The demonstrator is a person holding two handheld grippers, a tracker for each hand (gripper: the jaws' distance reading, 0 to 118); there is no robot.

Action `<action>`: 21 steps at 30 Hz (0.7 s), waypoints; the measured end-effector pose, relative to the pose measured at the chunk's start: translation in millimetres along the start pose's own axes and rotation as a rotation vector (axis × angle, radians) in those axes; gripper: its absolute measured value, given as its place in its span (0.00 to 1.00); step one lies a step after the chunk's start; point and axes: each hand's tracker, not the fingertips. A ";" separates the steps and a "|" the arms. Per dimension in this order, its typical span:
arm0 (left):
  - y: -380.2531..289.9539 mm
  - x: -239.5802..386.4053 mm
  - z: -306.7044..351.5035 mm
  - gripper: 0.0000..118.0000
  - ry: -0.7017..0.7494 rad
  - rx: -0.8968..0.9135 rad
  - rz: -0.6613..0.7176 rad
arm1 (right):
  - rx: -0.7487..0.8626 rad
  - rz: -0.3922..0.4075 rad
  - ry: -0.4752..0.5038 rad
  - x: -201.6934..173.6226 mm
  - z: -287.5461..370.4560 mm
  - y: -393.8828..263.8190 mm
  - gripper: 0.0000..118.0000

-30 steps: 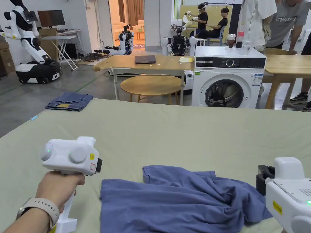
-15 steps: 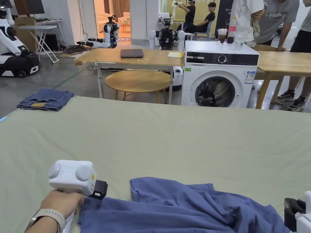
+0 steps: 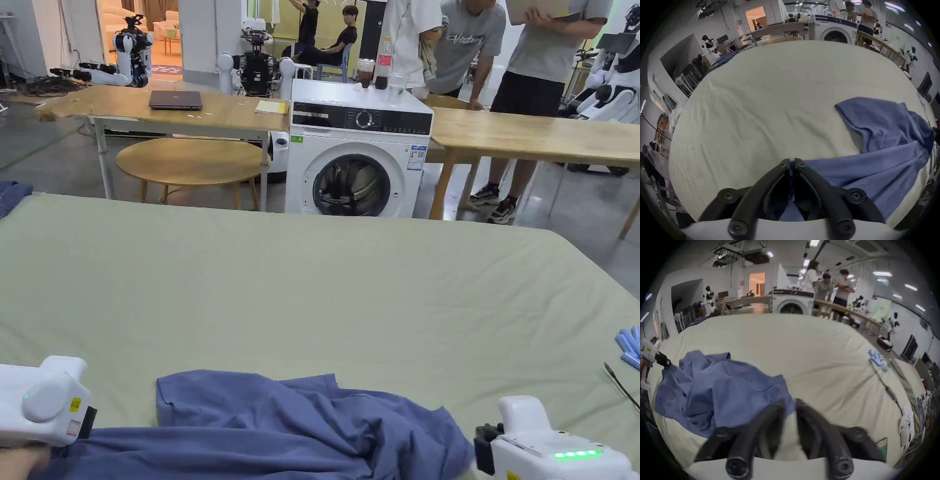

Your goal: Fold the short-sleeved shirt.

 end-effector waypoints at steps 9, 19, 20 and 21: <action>-4.8 -13.0 13.7 0.00 -0.036 0.025 0.064 | -0.078 0.030 -0.019 -1.0 -61.9 6.3 0.91; -1.3 -16.9 29.6 0.00 -0.005 0.060 0.009 | -0.056 -0.008 0.000 -6.4 -21.6 12.0 0.03; 1.6 -20.2 40.3 0.00 -0.011 0.073 0.010 | -0.026 -0.027 -0.004 -1.4 -10.6 21.0 0.03; 5.0 -23.2 50.2 0.00 -0.017 0.077 0.010 | 0.010 -0.036 -0.011 1.5 2.4 29.6 0.03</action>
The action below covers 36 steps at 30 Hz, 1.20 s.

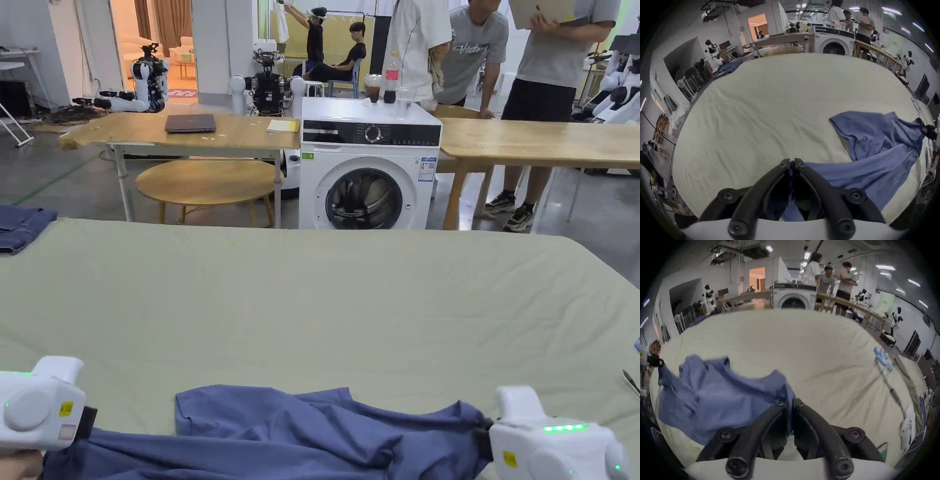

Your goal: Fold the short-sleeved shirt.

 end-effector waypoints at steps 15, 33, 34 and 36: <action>86.8 -48.8 178.5 0.00 0.126 0.418 0.013 | 0.500 -0.011 -0.148 14.1 188.6 174.2 0.03; 215.7 -47.4 241.8 0.00 0.087 0.695 0.103 | 0.718 -0.030 -0.232 22.3 240.9 299.0 0.03; 212.4 -46.1 229.5 0.00 0.091 0.678 0.097 | 0.708 -0.034 -0.234 22.2 229.8 293.3 0.04; 202.2 -44.0 201.0 0.00 0.078 0.651 0.105 | 0.667 -0.044 -0.232 23.5 203.2 281.1 0.04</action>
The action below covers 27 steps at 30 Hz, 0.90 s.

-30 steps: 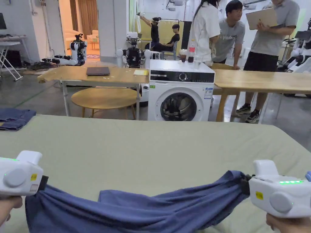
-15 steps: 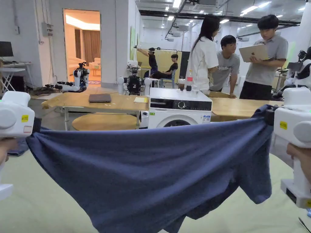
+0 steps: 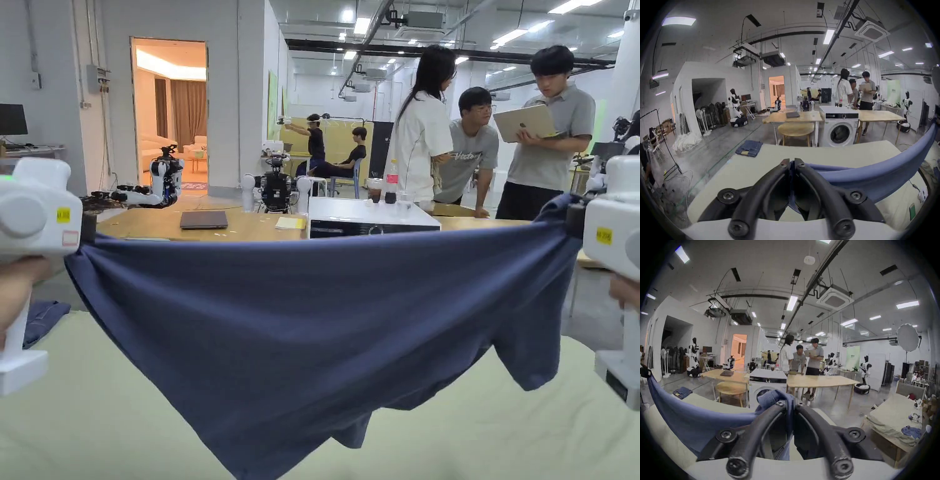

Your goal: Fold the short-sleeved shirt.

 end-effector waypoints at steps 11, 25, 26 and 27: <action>-107.2 19.9 -38.7 0.00 -0.041 -0.199 0.001 | -0.166 0.001 -0.018 1.8 -21.3 -122.6 0.03; -257.1 -9.6 99.4 0.00 -0.150 -0.384 -0.107 | -0.364 0.139 0.122 51.5 153.6 -253.9 0.03; -283.3 -12.8 106.3 0.00 -0.151 -0.429 -0.118 | -0.403 0.195 0.148 51.8 166.0 -279.4 0.03; -305.5 -16.5 110.9 0.00 -0.146 -0.475 -0.108 | -0.429 0.237 0.155 51.2 176.0 -302.2 0.03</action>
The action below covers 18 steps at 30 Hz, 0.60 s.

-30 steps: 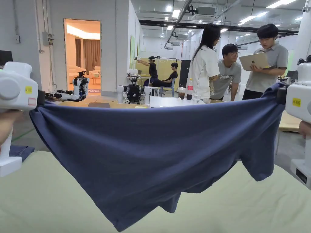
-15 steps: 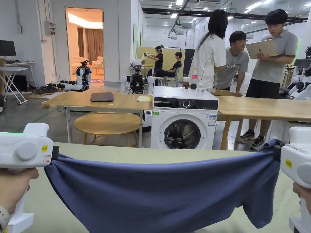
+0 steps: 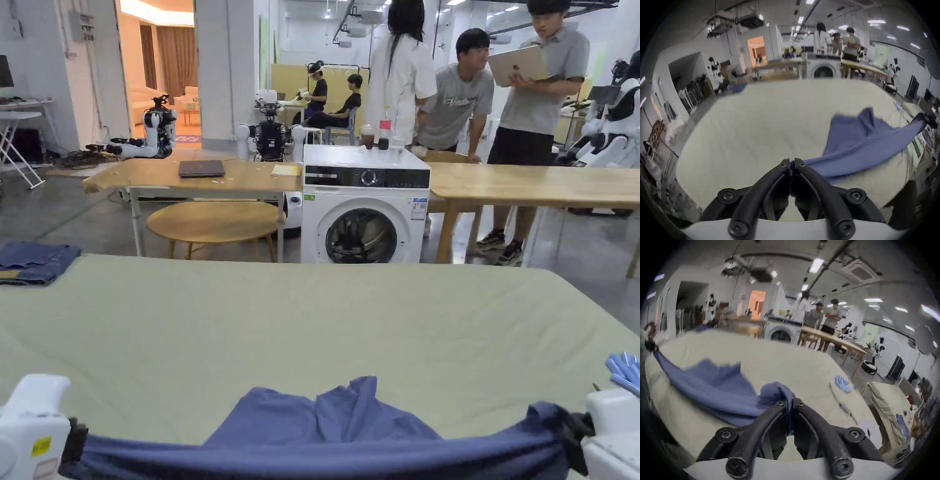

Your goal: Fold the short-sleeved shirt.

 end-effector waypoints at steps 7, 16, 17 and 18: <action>-97.8 -10.3 -19.5 0.00 -0.055 -0.125 0.176 | -0.215 -0.022 0.040 -21.5 -6.9 -85.0 0.04; -23.1 42.0 60.2 0.88 0.060 0.288 0.011 | 0.185 -0.175 0.115 -35.0 59.8 20.3 0.91; -13.4 53.9 68.6 0.88 0.060 0.349 0.005 | 0.228 -0.201 0.135 -44.2 67.2 35.2 0.91; -9.4 64.5 75.6 0.88 0.058 0.406 0.000 | 0.266 -0.226 0.162 -52.4 73.0 45.9 0.91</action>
